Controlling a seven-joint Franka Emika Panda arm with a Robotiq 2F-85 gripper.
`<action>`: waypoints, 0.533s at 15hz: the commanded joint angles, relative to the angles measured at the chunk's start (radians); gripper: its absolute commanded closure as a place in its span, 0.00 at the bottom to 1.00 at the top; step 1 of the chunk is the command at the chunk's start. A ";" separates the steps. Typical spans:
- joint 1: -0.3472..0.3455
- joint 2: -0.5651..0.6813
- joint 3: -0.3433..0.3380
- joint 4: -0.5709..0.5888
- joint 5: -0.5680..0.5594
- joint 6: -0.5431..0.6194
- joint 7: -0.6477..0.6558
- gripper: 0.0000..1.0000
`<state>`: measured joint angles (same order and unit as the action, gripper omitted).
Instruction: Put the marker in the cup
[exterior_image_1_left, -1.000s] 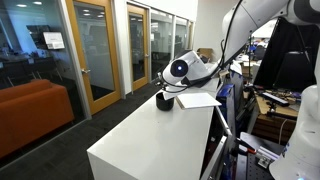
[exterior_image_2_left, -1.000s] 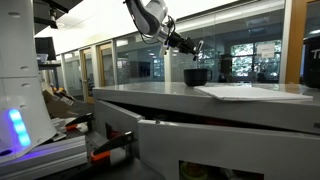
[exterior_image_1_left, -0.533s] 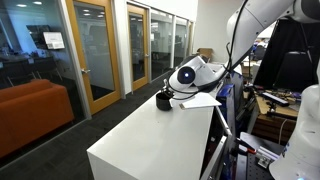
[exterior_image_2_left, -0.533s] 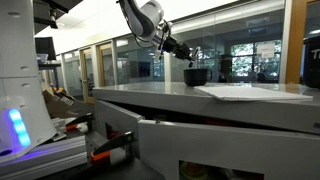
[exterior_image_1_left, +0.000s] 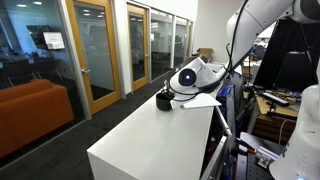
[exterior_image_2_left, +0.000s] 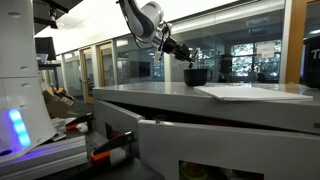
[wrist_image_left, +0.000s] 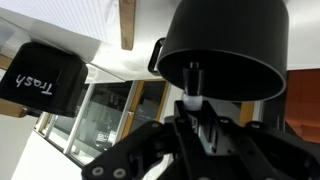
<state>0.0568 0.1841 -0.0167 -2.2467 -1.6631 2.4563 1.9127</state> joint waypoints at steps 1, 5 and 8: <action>-0.019 0.021 0.020 0.017 -0.034 -0.011 0.025 0.95; -0.020 0.052 0.020 0.036 -0.041 -0.009 0.028 0.95; -0.022 0.083 0.020 0.068 -0.041 -0.011 0.022 0.95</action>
<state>0.0558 0.2346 -0.0162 -2.2193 -1.6670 2.4563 1.9132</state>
